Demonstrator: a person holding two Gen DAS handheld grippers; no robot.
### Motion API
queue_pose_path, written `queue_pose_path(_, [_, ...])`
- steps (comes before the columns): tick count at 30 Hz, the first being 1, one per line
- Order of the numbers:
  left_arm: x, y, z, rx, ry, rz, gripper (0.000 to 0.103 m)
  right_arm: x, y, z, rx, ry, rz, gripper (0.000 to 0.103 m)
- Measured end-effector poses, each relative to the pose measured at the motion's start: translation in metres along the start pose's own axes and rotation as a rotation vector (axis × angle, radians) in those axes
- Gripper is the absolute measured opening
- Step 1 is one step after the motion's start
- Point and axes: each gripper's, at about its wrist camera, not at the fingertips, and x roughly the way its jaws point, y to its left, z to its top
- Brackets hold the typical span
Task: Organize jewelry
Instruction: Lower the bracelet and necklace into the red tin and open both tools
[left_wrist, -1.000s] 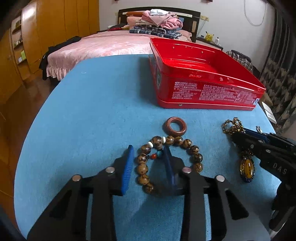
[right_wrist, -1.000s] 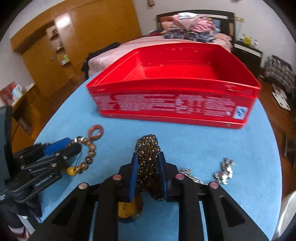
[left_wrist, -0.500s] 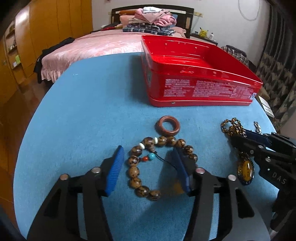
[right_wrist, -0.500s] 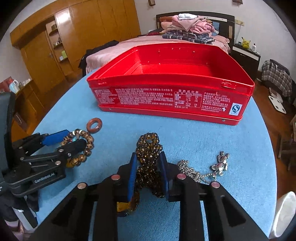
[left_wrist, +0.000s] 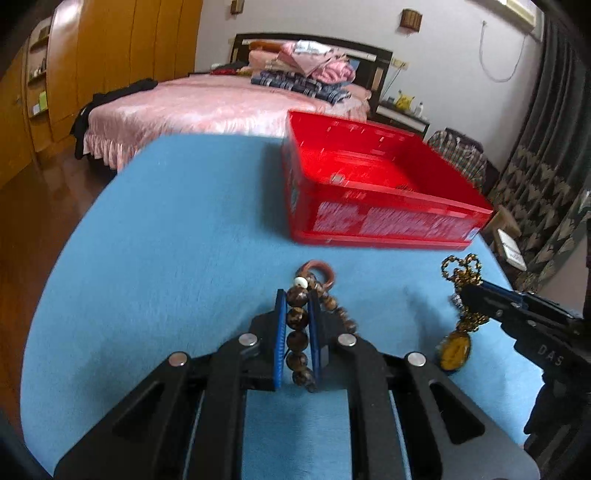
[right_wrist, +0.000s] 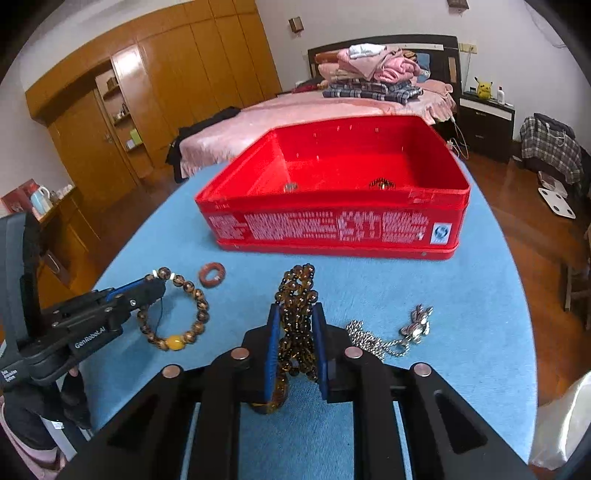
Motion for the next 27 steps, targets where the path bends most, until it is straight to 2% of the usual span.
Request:
queue_pose_path(10, [-0.022, -0.024, 0.018, 0.027, -0.072, -0.037, 0.010, -0.024, -0.002, 0.019, 0.004, -0.060, 0.008, 0.017])
queue_pose_path(27, [-0.020, -0.041, 0.058, 0.043, -0.139, -0.071, 0.010, -0.038, -0.003, 0.065, -0.020, -0.135, -0.025, 0.017])
